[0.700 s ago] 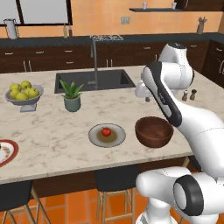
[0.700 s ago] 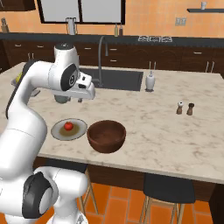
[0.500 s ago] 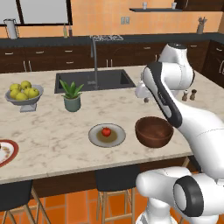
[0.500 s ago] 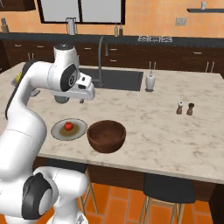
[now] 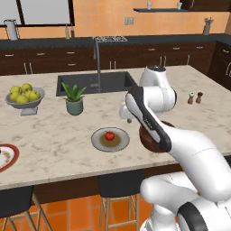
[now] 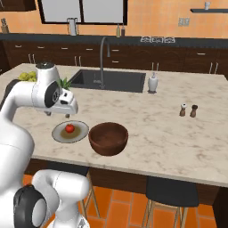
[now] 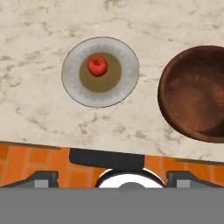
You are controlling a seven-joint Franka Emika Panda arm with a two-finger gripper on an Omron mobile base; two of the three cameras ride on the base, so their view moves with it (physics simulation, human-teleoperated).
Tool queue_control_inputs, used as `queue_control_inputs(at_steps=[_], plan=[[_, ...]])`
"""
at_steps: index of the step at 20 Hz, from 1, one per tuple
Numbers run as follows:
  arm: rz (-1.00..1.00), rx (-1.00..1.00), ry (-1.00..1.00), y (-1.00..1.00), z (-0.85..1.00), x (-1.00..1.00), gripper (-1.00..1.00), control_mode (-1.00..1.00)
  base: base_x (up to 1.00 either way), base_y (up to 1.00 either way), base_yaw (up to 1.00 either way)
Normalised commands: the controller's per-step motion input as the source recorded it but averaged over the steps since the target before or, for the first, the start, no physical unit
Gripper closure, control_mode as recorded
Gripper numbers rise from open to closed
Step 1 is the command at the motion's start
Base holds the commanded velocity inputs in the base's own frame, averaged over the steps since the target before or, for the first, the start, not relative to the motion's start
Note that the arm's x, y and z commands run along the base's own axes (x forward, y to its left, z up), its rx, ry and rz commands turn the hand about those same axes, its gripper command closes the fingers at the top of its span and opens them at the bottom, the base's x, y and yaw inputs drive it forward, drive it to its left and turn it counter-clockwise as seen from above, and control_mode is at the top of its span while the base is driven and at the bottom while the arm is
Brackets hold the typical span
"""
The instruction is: Pick the chicken drumstick and tomato from their plates and place them in the bowl. Then put the bowl in the fridge.
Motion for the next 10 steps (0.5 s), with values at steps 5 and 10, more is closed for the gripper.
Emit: queue_control_inputs(at_steps=[5, 10], plan=[[0.00, -0.11, 0.04, 0.85, -0.72, 1.00, -1.00, -1.00, 0.00, 0.00, 0.00], [0.00, -0.04, 0.09, 0.16, -0.51, 0.94, -1.00, -1.00, 0.00, 0.00, 0.00]])
